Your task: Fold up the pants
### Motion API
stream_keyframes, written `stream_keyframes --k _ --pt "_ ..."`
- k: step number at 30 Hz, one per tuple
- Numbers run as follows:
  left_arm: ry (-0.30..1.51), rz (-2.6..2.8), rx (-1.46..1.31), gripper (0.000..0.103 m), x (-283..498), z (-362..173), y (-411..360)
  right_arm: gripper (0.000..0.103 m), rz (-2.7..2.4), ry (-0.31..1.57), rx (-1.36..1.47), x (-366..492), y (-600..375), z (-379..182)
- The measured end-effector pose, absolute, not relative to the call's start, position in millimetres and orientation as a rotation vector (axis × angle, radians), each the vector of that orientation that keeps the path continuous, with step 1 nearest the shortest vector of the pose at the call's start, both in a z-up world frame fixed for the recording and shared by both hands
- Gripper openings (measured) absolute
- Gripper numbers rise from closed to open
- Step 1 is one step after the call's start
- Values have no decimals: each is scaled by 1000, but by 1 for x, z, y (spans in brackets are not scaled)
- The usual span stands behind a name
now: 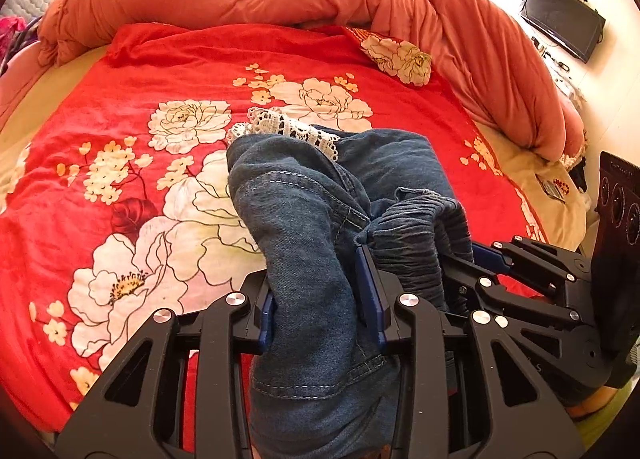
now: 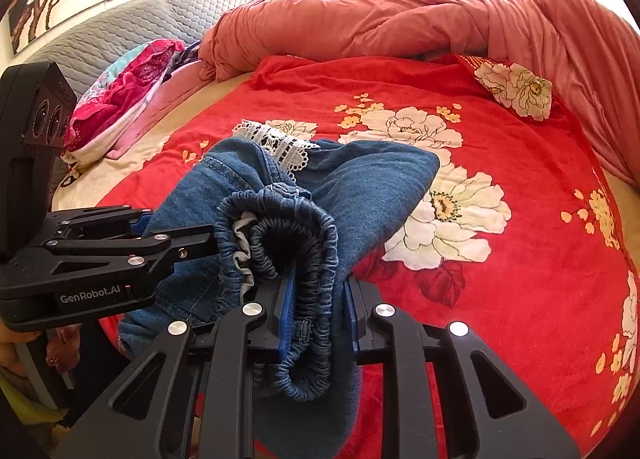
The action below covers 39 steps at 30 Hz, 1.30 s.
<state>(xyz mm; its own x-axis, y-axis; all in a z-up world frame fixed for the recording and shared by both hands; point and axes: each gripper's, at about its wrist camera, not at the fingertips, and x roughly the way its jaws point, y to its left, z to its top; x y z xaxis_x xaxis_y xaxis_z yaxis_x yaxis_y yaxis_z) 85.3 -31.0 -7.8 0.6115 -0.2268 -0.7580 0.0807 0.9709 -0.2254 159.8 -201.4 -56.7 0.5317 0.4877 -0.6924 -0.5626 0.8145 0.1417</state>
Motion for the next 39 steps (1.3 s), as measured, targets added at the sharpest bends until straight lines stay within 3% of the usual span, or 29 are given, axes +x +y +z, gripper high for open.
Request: stream_keyframes --k 19,39 --pt "857 -175 -152 28 130 14 -17 19 610 743 -141 212 -182 -30" --pt "873 -151 -165 28 187 -6 0 19 576 792 -149 274 -164 -54"
